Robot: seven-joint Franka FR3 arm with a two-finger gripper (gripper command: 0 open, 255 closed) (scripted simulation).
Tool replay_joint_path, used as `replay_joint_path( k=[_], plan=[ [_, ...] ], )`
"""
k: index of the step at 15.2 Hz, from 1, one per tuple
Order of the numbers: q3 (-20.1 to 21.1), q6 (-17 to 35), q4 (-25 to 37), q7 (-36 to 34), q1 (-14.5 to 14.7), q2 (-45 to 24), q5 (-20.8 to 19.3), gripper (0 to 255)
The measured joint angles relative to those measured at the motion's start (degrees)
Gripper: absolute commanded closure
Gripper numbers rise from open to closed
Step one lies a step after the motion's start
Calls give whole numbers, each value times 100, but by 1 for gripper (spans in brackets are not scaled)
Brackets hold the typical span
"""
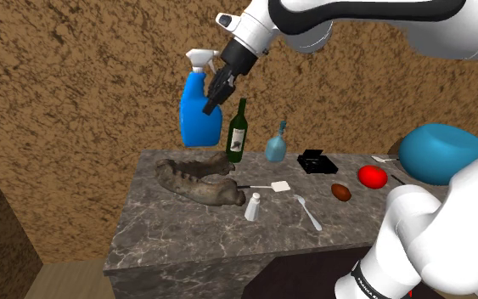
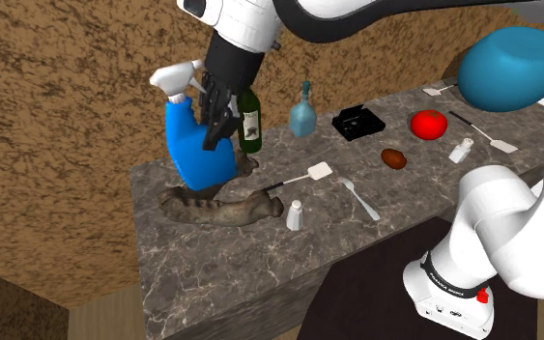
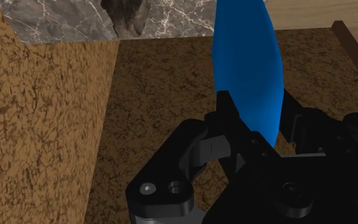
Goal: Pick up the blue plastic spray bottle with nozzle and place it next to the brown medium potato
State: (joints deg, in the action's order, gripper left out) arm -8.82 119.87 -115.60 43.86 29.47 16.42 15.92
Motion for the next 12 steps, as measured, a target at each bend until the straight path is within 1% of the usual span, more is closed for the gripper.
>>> replay_joint_path(
  k=[6,7,12],
  plan=[
    [-390,-317,-498,510,-246,678,-90,255],
    [-472,-359,-654,622,-303,847,-121,255],
    [-858,-717,-898,1078,-542,1330,-285,255]
  ],
)
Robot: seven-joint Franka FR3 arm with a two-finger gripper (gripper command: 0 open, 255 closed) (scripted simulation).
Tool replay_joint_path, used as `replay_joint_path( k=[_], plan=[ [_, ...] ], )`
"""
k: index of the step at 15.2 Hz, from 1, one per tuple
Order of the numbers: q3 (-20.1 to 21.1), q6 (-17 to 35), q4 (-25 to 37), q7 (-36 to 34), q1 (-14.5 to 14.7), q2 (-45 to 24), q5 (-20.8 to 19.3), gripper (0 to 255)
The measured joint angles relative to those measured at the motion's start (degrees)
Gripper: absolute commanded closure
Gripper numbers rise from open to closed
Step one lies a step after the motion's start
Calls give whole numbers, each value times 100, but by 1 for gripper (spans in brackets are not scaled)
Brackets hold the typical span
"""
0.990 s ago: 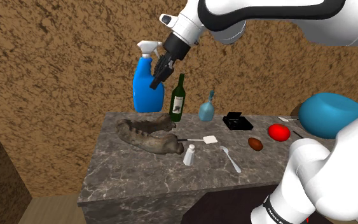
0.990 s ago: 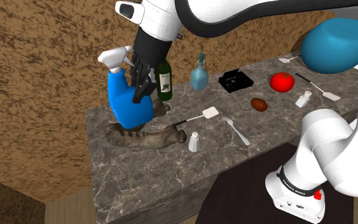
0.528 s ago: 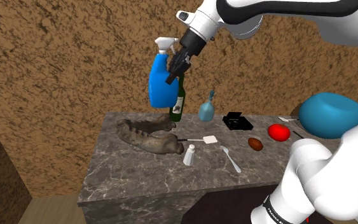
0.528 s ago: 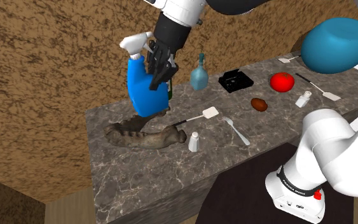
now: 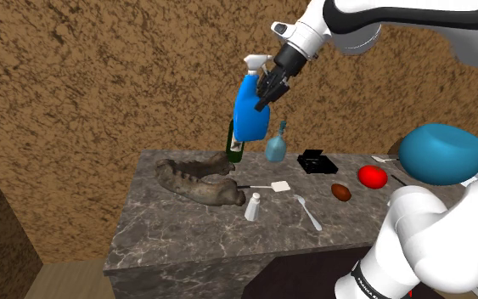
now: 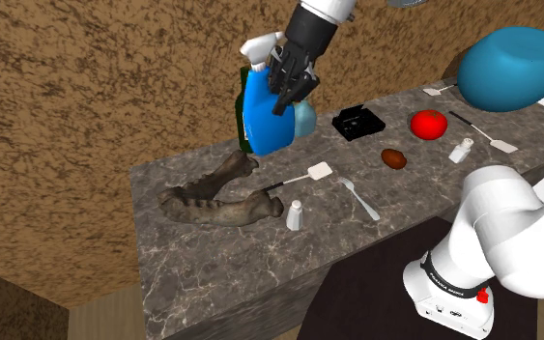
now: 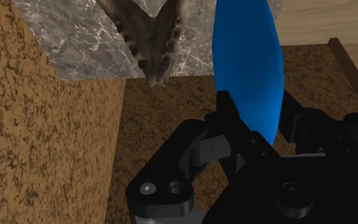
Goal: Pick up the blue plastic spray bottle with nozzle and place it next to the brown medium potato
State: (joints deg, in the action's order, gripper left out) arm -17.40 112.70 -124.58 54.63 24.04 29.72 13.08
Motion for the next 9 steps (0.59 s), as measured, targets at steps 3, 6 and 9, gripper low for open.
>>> replay_joint_path(
  k=[3,6,9],
  plan=[
    [-302,-279,-40,332,-161,231,-126,255],
    [-572,-494,-150,638,-326,483,-270,255],
    [-853,-758,-129,938,-472,652,-414,255]
  ],
)
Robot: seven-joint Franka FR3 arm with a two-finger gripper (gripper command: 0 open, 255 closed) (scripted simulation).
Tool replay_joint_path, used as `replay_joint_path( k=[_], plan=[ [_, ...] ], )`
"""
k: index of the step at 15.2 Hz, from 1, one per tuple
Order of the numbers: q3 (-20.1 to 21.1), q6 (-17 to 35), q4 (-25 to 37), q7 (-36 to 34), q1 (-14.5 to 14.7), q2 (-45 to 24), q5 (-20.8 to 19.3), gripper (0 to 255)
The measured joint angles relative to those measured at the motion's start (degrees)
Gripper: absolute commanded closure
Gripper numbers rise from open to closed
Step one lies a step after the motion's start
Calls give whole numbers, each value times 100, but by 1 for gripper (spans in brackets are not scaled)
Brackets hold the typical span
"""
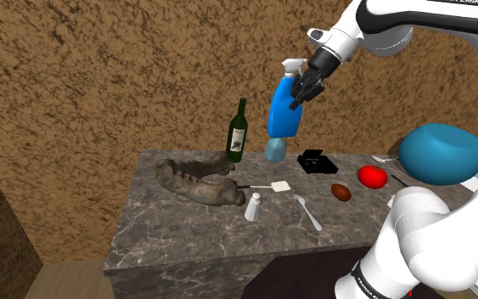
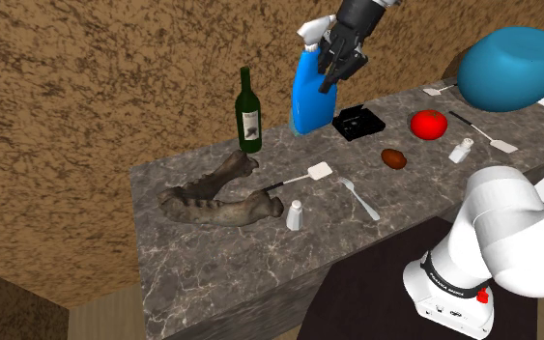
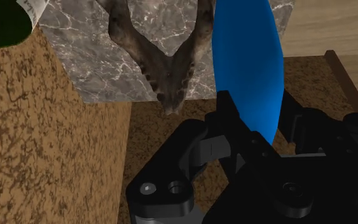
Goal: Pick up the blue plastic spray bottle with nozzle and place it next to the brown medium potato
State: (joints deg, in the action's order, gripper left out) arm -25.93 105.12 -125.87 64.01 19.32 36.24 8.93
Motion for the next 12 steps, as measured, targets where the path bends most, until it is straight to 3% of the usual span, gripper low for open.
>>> replay_joint_path(
  k=[12],
  plan=[
    [-1433,-1010,775,1429,-302,-31,-502,255]
  ],
)
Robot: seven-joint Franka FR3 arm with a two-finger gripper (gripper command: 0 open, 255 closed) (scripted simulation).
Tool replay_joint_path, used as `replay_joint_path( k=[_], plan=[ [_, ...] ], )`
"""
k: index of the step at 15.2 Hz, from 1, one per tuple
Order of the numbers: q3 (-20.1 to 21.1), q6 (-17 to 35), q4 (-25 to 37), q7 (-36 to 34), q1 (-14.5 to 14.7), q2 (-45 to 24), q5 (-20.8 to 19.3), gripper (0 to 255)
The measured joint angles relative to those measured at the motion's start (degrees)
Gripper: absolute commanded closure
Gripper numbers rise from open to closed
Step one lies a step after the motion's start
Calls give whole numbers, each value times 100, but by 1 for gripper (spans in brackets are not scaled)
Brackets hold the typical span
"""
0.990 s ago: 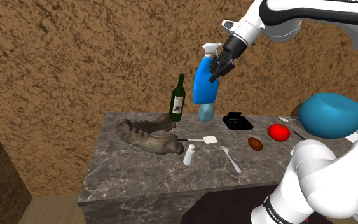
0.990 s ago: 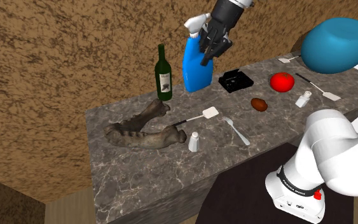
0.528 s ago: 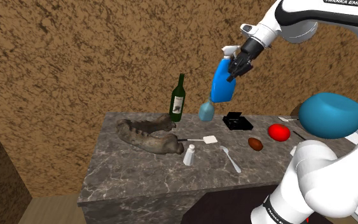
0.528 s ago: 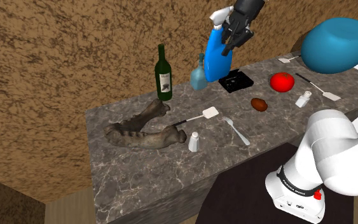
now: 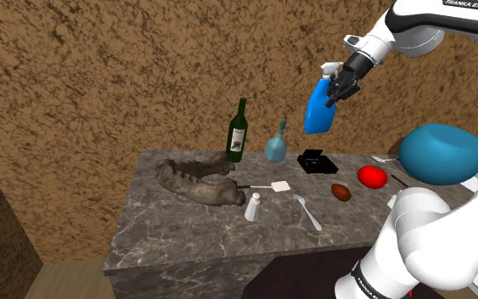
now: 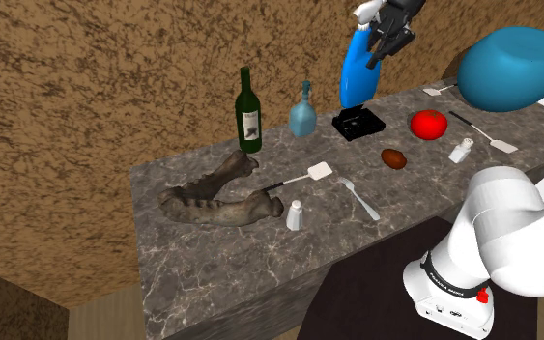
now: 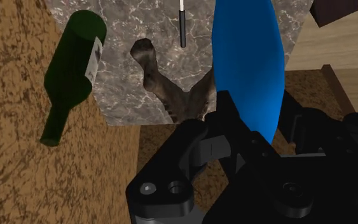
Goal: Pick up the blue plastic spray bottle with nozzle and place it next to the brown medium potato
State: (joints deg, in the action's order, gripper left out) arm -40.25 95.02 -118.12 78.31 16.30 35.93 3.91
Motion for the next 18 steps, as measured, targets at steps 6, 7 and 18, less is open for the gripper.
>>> replay_joint_path(
  k=[6,7,18],
  plan=[
    [-954,-424,662,836,116,-340,-139,255],
    [-1119,-503,795,970,158,-410,-148,255],
    [-4530,-1524,2945,2572,2195,-1314,-58,255]
  ],
)
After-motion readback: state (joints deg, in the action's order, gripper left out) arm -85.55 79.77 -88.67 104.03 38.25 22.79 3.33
